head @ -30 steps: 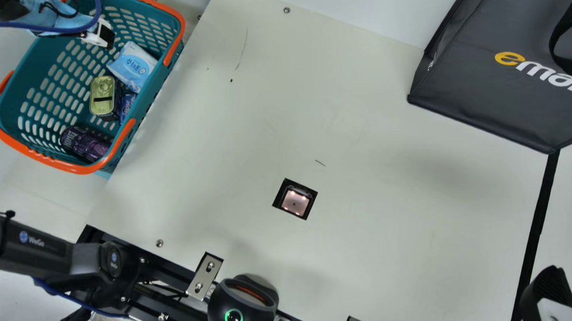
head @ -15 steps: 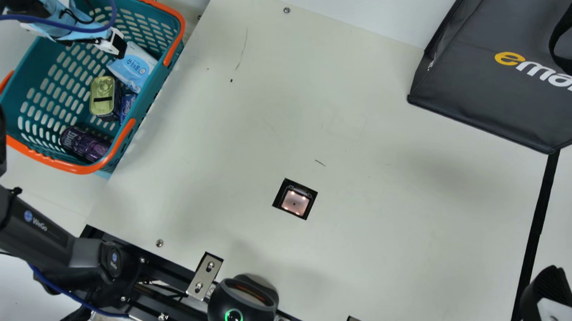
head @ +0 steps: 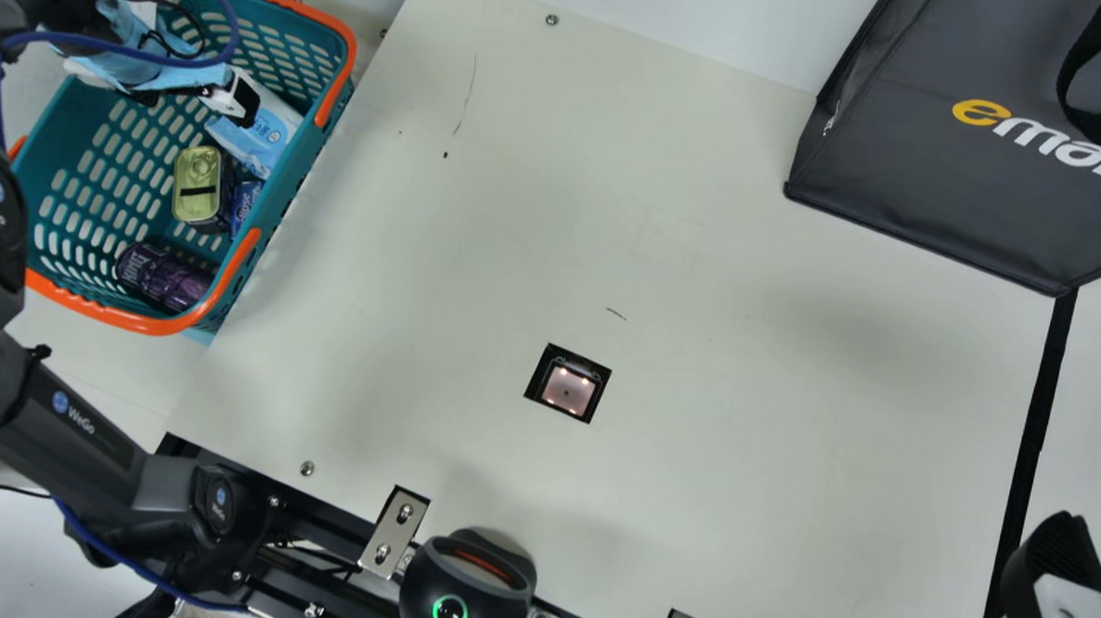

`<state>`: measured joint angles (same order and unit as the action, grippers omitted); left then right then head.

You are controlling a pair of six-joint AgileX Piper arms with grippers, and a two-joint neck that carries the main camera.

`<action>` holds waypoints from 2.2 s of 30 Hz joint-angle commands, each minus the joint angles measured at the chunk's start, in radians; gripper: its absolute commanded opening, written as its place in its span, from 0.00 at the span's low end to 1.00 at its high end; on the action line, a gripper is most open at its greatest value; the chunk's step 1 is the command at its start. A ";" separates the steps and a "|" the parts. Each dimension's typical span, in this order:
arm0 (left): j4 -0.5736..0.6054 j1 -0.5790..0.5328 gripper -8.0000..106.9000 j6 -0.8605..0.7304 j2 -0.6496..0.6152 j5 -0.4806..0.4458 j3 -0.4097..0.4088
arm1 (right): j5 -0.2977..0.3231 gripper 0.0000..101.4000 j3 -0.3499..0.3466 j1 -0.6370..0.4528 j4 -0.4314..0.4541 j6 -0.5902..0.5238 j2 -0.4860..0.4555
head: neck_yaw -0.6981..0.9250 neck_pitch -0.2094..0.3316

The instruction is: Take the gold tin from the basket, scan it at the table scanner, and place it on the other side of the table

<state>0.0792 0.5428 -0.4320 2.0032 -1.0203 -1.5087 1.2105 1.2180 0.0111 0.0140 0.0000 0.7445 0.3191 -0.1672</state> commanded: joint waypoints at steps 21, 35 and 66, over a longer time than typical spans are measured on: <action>-0.027 0.012 0.85 0.173 -0.009 0.107 0.140 | 0.000 0.94 0.000 0.000 0.000 0.000 0.000 | 0.002 0.029; -0.117 0.025 0.85 0.336 0.006 0.221 0.215 | 0.000 0.94 0.000 0.000 0.000 0.000 0.000 | 0.002 0.029; -0.110 0.076 0.85 0.424 0.039 0.505 0.402 | 0.000 0.94 0.000 0.000 0.000 0.000 0.000 | 0.002 0.029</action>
<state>-0.0355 0.6180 0.0000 2.0421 -0.5312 -1.1146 1.2105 1.2180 0.0111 0.0140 0.0000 0.7445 0.3175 -0.1672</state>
